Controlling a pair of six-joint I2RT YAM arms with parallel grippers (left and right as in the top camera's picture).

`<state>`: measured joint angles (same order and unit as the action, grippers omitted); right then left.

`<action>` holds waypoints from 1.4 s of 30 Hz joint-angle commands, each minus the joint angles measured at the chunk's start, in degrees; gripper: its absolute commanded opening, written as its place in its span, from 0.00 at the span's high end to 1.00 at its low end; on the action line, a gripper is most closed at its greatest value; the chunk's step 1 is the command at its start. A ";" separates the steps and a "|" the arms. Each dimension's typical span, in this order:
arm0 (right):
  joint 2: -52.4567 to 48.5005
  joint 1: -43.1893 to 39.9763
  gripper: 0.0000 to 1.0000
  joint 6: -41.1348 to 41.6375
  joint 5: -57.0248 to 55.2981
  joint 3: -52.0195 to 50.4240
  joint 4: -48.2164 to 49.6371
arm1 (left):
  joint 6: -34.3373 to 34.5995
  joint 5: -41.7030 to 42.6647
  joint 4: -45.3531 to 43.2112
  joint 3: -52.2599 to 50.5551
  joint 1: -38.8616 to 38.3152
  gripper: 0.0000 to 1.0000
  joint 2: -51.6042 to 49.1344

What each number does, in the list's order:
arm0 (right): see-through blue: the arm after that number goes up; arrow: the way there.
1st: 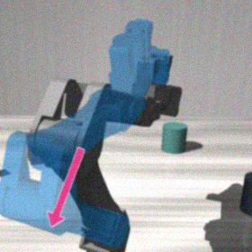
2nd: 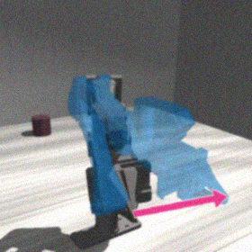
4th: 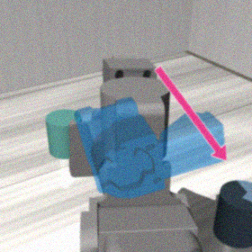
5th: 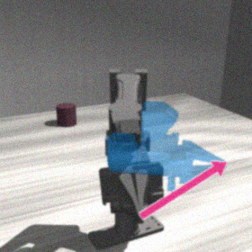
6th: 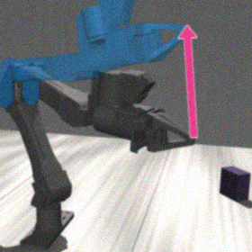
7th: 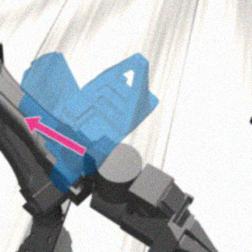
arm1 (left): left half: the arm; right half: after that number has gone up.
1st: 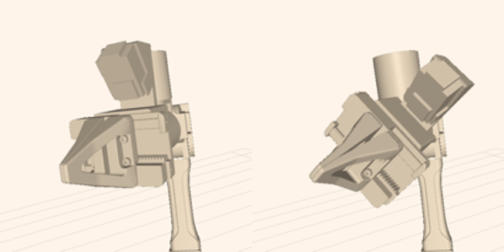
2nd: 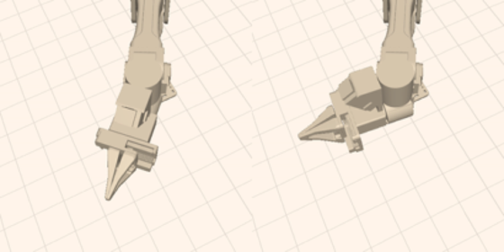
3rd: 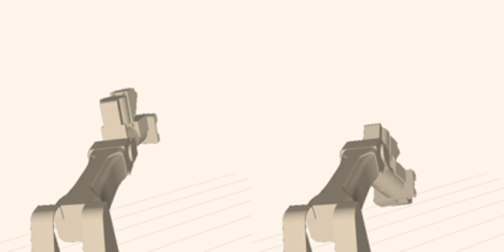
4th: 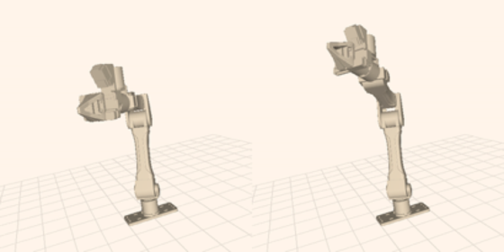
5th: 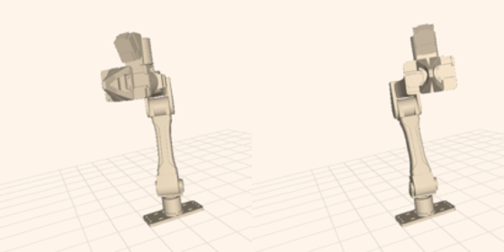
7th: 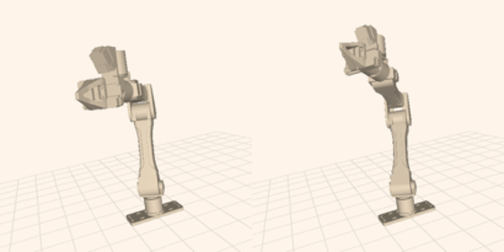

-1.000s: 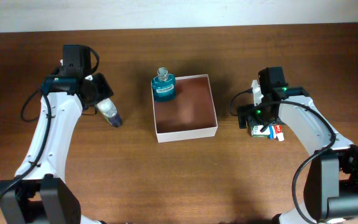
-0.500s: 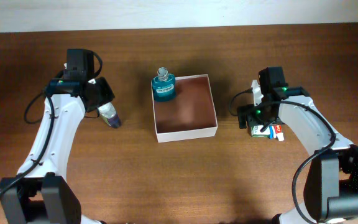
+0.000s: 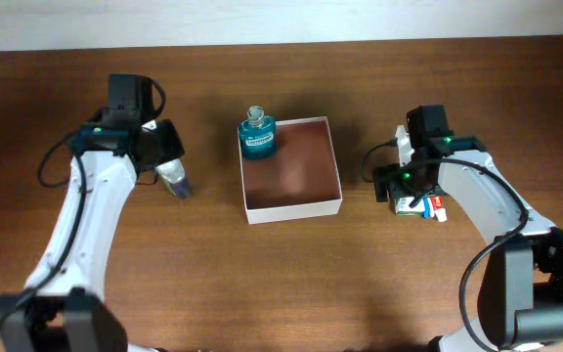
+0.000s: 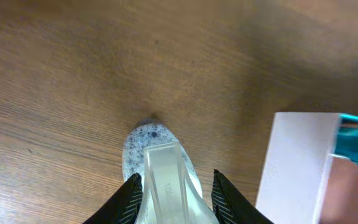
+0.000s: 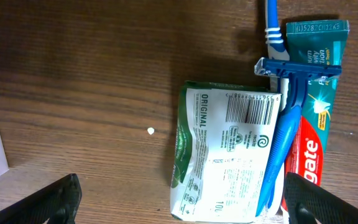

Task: Pack container
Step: 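Lower the left gripper onto the soap pump bottle and grasp, then carry the soap bottle into the box beside the Listerine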

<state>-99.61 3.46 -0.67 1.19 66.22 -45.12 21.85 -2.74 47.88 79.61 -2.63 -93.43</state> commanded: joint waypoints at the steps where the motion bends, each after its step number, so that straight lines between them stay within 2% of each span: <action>1: -0.09 0.28 0.01 -0.17 0.11 0.96 0.02 | -1.92 0.52 -0.13 3.67 -2.36 0.67 9.16; 7: -0.09 0.28 0.01 -0.17 0.11 0.96 0.02 | -2.08 0.46 -1.46 5.05 -12.44 0.67 16.59; 16: -0.09 0.28 0.01 -0.20 0.11 0.96 0.00 | -2.27 0.42 -3.91 6.58 -21.94 0.67 15.26; 25: -0.09 0.28 0.01 -0.20 0.11 0.96 0.00 | -2.27 0.37 -9.31 6.58 -25.75 0.68 2.73; 29: -0.09 0.28 0.01 -0.20 0.11 0.96 0.02 | -2.49 -0.02 -10.71 6.58 -25.77 0.68 1.38; 33: -0.09 0.28 0.01 -0.17 0.11 0.96 0.00 | -5.81 -0.59 -11.43 6.58 -25.77 0.68 1.33; 36: -0.09 0.28 0.01 -0.20 0.11 0.96 0.00 | -7.04 -1.57 -11.41 6.58 -25.83 0.74 0.59; 42: -0.09 0.28 0.01 -0.20 0.11 0.96 0.00 | -7.43 -2.60 -11.41 6.58 -25.81 0.74 -2.69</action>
<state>-99.61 3.46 -0.69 1.19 66.22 -45.12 15.92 -3.68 37.15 84.14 -28.38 -94.54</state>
